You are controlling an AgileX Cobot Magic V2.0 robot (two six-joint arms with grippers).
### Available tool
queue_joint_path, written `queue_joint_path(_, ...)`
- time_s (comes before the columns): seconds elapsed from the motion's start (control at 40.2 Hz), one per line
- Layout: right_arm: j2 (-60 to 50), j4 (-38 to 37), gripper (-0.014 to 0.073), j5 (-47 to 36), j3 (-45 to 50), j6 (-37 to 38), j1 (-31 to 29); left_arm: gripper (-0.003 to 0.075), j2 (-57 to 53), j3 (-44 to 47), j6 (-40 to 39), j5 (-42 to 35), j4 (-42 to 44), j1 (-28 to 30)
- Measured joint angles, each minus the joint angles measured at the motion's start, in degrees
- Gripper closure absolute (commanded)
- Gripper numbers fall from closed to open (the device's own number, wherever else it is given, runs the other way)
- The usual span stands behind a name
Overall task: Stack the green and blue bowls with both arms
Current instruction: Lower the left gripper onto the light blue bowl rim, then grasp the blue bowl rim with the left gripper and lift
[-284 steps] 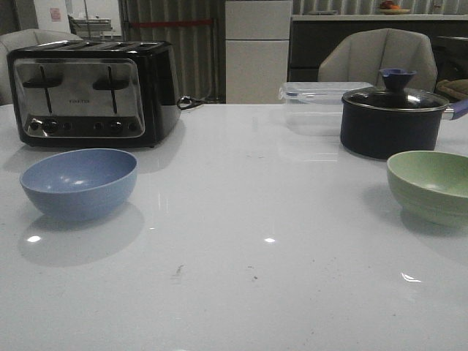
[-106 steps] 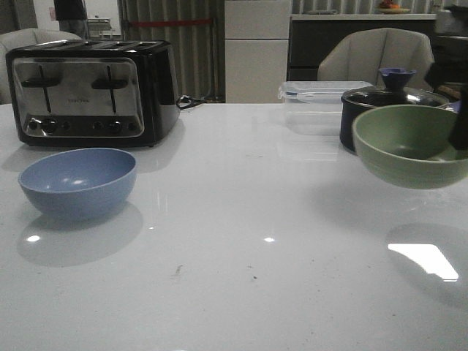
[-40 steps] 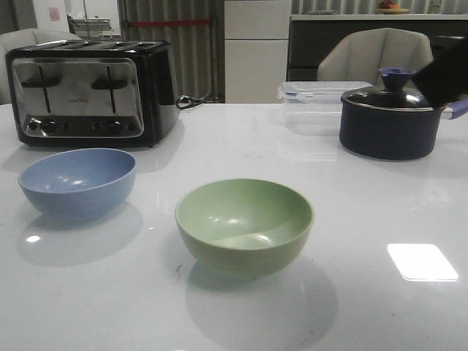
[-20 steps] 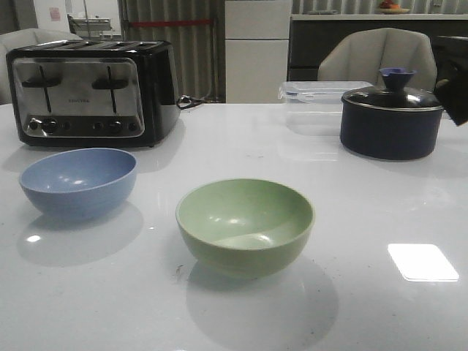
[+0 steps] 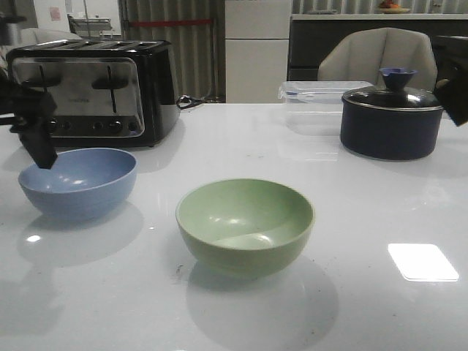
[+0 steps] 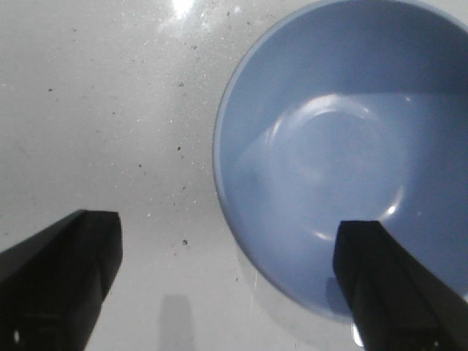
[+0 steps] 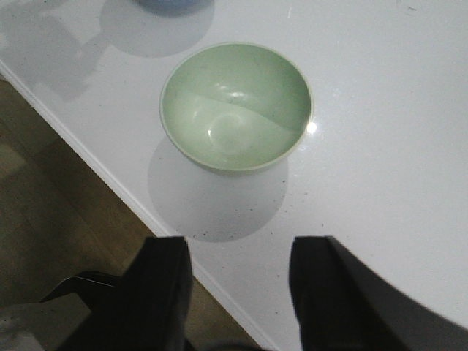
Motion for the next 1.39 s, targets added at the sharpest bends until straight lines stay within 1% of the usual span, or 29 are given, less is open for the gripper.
queue_joint_path(0.124,0.0,0.0,0.0158,0.0,0.0,0.0,0.0,0.0098,4.8,-2.3,0.0,-0.7,0.0,0.0)
queue_joint_path(0.174,0.0,0.0,0.0158,0.0,0.0,0.0,0.0,0.0125,6.4,-2.9,0.0,-1.1,0.1,0.0)
queue_joint_path(0.224,0.0,0.0,0.0158,0.0,0.0,0.0,0.0,0.017,7.6,-3.3,0.0,-1.5,0.1,0.0)
queue_joint_path(0.273,0.0,0.0,0.0158,0.0,0.0,0.0,0.0,0.0239,8.5,-3.3,0.0,-1.7,0.1,0.0)
queue_joint_path(0.298,0.0,0.0,0.0158,0.0,0.0,0.0,0.0,0.0258,9.0,-3.4,0.0,-1.8,0.1,0.0)
queue_joint_path(0.348,0.0,0.0,0.0158,0.0,0.0,0.0,0.0,0.0337,9.5,-3.4,0.0,-2.0,0.1,0.0)
queue_joint_path(0.373,0.0,0.0,0.0158,0.0,0.0,0.0,0.0,0.0356,9.6,-3.4,0.0,-2.1,0.1,0.0)
queue_joint_path(0.422,0.0,0.0,0.0158,0.0,0.0,0.0,0.0,0.0435,9.7,-3.4,0.0,-2.3,0.1,0.0)
queue_joint_path(0.447,0.0,0.0,0.0158,0.0,0.0,0.0,0.0,0.0454,9.7,-3.4,0.0,-2.7,0.1,0.0)
queue_joint_path(0.472,0.0,0.0,0.0158,0.0,0.0,0.0,0.0,0.0492,9.7,-3.4,0.0,-3.0,0.1,0.0)
queue_joint_path(0.596,0.0,0.0,0.0158,0.0,0.0,0.0,0.0,0.0631,9.7,-3.4,0.0,-3.9,0.1,0.0)
queue_joint_path(0.87,0.0,0.0,0.0158,0.0,0.0,0.0,0.0,0.0624,9.1,-4.0,-0.5,-5.7,-1.3,0.0)
queue_joint_path(1.068,0.0,0.0,0.0158,0.0,0.0,0.0,0.0,0.0624,4.1,-3.7,0.0,-3.0,-1.3,-0.5)
queue_joint_path(1.193,0.0,0.0,0.0158,0.0,0.0,0.0,0.0,0.0624,-1.3,-3.7,1.7,-1.3,-1.5,-2.6)
queue_joint_path(1.391,0.0,0.0,0.0158,0.0,0.0,0.0,0.0,0.0624,-7.6,-4.3,4.5,1.9,-4.9,-9.0)
